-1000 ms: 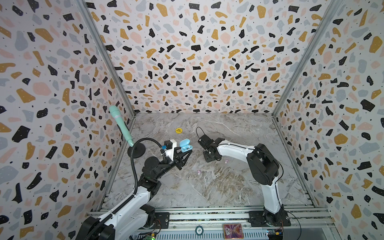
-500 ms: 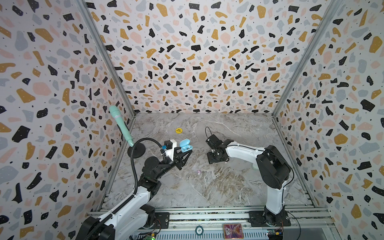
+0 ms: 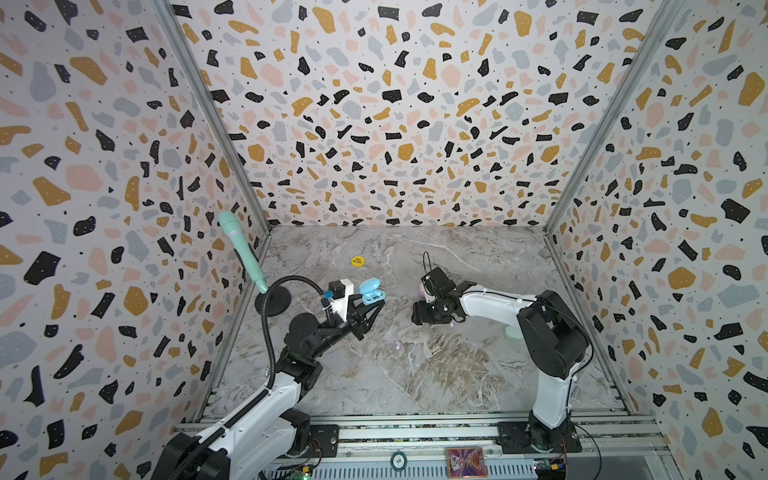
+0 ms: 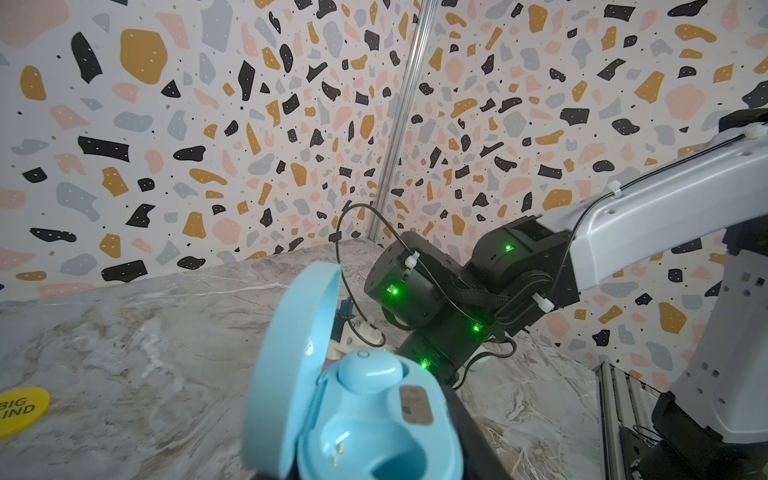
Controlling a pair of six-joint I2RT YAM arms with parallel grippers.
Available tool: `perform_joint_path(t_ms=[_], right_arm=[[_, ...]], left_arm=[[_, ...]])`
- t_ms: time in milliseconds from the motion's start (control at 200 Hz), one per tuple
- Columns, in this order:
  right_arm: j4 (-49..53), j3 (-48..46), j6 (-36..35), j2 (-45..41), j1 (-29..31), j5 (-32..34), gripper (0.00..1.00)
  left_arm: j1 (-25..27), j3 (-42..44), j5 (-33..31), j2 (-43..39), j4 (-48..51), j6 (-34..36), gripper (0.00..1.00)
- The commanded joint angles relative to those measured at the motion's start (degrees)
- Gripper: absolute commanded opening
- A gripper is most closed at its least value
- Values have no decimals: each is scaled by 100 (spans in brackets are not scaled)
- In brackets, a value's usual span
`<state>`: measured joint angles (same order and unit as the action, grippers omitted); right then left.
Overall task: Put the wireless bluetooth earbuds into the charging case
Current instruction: 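Position the open right gripper above the light-blue earbud on the table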
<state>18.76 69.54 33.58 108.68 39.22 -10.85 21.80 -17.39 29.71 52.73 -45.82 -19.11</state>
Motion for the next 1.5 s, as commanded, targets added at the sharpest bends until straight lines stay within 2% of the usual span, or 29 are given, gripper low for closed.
perform_joint_path(t_ms=[0, 466, 836, 1031, 1176, 1257, 1497], right_arm=[[-104, 7, 155, -202, -5, -318, 68], [-227, 317, 239, -256, 186, -792, 68], [-159, 529, 176, -151, 244, -827, 69], [298, 859, -18, 19, 270, -272, 68], [597, 1271, -247, 338, 278, 143, 58], [741, 1532, -329, 539, 279, 250, 54], [710, 1735, -344, 853, 326, 119, 53]], left_arm=[[-34, -108, 104, -40, -226, -5, 12], [-36, -91, 96, -68, -219, -6, 12], [-36, -92, 99, -84, -223, -18, 12], [-36, -89, 96, -94, -225, -27, 12], [-36, -94, 105, -73, -236, -22, 12], [-36, -91, 105, -78, -235, -22, 12], [-36, -96, 105, -107, -199, -26, 12]])
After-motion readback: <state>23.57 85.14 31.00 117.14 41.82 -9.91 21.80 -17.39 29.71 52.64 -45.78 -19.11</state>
